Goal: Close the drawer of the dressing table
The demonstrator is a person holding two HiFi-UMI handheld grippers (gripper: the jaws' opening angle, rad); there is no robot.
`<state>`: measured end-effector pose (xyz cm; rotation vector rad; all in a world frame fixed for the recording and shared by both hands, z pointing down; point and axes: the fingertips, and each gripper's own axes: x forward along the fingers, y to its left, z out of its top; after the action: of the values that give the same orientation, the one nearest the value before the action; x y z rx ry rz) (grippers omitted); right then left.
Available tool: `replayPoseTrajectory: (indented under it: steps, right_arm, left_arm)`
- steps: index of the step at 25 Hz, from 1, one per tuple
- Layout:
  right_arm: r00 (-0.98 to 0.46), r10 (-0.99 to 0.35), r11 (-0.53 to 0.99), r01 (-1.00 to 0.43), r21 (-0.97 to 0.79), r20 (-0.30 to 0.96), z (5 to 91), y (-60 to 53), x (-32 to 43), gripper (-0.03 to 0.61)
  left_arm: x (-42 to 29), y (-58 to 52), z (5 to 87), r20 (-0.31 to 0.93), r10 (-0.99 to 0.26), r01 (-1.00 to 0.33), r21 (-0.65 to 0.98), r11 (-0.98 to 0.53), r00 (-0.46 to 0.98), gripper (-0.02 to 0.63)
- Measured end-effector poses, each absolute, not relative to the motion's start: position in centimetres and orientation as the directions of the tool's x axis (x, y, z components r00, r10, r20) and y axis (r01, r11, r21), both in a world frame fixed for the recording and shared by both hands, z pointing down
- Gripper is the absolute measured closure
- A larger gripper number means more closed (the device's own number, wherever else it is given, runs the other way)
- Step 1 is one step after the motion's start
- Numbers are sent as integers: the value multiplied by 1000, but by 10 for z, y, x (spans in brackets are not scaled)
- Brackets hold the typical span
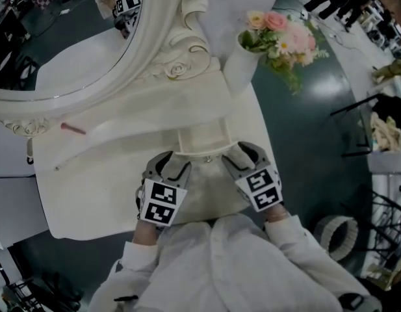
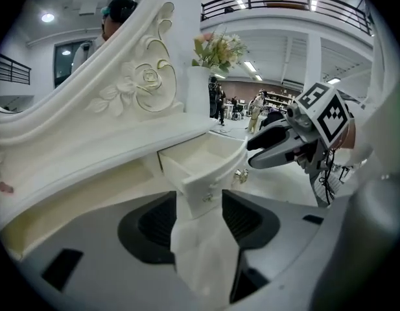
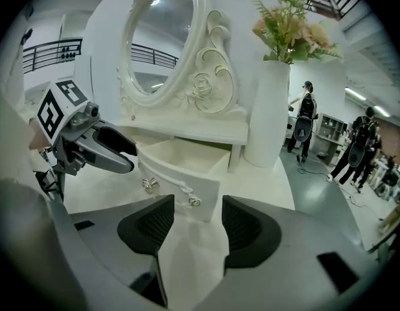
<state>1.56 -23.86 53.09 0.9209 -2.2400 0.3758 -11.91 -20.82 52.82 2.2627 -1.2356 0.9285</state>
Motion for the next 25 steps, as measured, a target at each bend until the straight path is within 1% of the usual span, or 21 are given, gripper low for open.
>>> replayPoseTrajectory:
  steps: [7,14,20,23,25]
  right_arm:
    - [-509,-494,757,-650,60,705,534,-245,13,370]
    - [-517,-431,806,-589,58,739,544,-244,5,368]
    - [-516,-437,809,-583,72,736,544,-243,5,369]
    - [-520,-440,806,-588,67,733,544,-244,5,368]
    - [-525,-439,808,-585,65,729,543,-245,6,368]
  left_arm:
    - [-115,-215,534,721,-547,-821,53,-568,425,411]
    - [-103,-213,546,727,-481,-755,77,-651,489,411]
    - [-104,-215,546,722,-483,-740,60,-670,496,413]
    - [-106,-217,547,723,-492,-739,38,-673,485,440]
    - [-106,-218,546,722,-489,-735,39,-677,489,442]
